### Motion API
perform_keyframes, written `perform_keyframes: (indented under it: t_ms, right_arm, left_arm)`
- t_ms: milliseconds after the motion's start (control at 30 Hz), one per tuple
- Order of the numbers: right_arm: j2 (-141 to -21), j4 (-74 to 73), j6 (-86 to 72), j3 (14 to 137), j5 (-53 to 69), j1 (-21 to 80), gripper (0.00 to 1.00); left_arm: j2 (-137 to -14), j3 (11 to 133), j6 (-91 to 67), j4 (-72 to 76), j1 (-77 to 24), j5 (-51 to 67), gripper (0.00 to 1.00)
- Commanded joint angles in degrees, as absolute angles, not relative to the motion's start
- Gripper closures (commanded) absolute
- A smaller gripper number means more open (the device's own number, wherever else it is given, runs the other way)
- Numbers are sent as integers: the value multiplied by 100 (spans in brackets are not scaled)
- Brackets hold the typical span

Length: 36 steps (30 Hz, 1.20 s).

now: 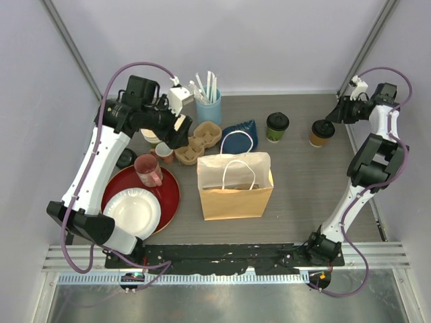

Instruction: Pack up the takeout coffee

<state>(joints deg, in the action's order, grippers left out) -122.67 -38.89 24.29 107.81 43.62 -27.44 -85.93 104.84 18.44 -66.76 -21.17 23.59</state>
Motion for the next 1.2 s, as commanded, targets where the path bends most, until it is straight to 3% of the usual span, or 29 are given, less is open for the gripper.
perform_keyframes:
  t_ms: [0,633,933,1167]
  right_arm:
    - [-12261,-3946,2628,10960,4334,-2733,53]
    - [-12401,-3902,2961,10890,4351,-2646,58]
    - [-12454,-3973,3103,10837,4342,-2619,74]
    - [-12042,-3859,3199,10372,3964,-2435,79]
  left_arm:
    - [-8552,10617,1916,-6715,-2065,2443,19]
    - [-8473,10600,1995,-6741,-2065,2435,19]
    - [-8446,10591,2048,-6768,-2057,2408,19]
    - [-8438,10600,2083,-6768,-2048,2426,19]
